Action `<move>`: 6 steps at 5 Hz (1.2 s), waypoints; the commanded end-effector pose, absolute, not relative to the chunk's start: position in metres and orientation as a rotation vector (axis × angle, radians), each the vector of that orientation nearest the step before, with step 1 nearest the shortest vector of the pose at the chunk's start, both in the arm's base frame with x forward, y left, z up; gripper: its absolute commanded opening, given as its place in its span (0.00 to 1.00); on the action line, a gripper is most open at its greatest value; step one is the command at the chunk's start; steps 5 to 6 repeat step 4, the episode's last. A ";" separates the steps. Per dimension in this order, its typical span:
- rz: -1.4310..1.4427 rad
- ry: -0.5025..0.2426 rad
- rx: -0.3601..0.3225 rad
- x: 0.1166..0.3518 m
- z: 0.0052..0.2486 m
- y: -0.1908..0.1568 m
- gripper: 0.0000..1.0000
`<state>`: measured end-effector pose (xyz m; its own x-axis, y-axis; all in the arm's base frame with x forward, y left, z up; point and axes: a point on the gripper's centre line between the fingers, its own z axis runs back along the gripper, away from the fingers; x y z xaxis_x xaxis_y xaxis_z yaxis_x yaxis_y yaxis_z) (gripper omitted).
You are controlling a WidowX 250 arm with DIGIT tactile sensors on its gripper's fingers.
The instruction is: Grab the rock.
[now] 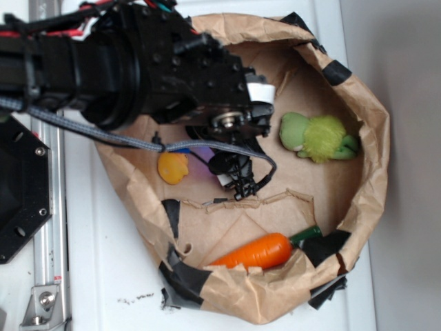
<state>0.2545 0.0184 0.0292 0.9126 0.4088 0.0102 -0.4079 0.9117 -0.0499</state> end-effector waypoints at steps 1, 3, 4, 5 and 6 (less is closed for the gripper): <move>0.199 -0.132 0.094 0.275 0.097 -0.004 0.00; -0.031 -0.210 0.062 0.287 0.131 -0.010 0.00; -0.029 -0.197 0.084 0.286 0.130 -0.010 0.00; -0.029 -0.197 0.084 0.286 0.130 -0.010 0.00; -0.029 -0.197 0.084 0.286 0.130 -0.010 0.00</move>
